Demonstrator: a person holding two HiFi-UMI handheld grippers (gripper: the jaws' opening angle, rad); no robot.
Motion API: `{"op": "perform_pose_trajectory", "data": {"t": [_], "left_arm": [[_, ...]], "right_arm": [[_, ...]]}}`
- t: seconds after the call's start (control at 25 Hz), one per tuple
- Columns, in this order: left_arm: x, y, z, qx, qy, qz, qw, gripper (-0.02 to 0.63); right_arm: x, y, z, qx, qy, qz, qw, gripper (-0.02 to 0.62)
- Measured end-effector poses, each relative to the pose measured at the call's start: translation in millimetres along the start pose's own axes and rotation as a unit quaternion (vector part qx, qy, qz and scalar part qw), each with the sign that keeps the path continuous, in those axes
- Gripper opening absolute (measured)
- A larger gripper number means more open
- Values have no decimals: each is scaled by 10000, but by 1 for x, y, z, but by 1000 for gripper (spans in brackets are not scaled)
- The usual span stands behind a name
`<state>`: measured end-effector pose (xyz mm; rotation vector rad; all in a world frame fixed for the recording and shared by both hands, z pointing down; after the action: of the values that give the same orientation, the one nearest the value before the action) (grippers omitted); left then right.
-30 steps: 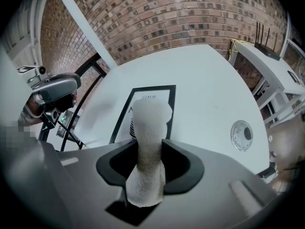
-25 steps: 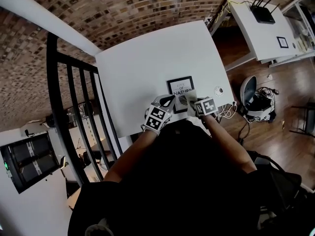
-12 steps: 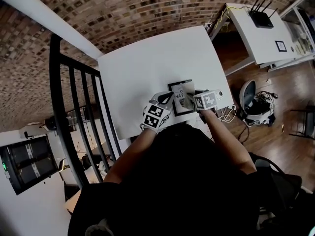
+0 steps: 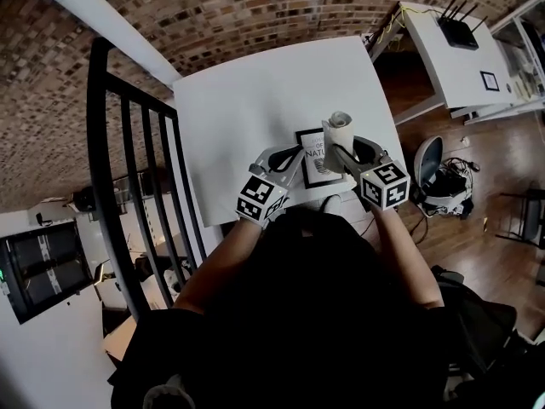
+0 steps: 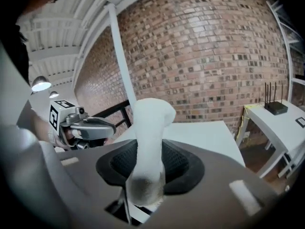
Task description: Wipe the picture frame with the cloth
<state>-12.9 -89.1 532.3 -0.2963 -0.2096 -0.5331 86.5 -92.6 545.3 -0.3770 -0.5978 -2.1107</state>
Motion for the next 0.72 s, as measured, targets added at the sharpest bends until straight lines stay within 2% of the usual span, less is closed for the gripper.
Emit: {"op": "perform_pose_trajectory", "data": {"t": [0.2,0.32,0.44,0.56,0.72], "left_arm": [[-28,29,-46,76,562,-165,9983,2],[-43,63,-74,186,902,-231,9955,2],[-55,102,-104,71,1332,-397,9903,2],[-62,140,-126,134,1507,-685,9861,2],[-66,190,-135,165,1699,-769,9823,2]], "right_arm": [[-52,-35,-47,-473,938,-726,9918,150],[-91,-55,-72,-902,1375,-1188,9792,150],[-134,-70,-91,-1309,1721,-1660,9621,150],[-174,-78,-98,-1507,1990,-2013,9472,150],[-218,-86,-90,-1627,2176,-2364,9329,150]]}}
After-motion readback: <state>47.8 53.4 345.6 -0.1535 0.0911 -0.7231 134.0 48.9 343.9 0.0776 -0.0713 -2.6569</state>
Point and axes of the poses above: the fingertips, and each gripper's own axes: x forward along the fingers, y to its right, z out of its underside, the point moved 1 cm from there along -x, backward along the fingers, and after that the axes turned 1 degree about -z, right-handed, at the moved point
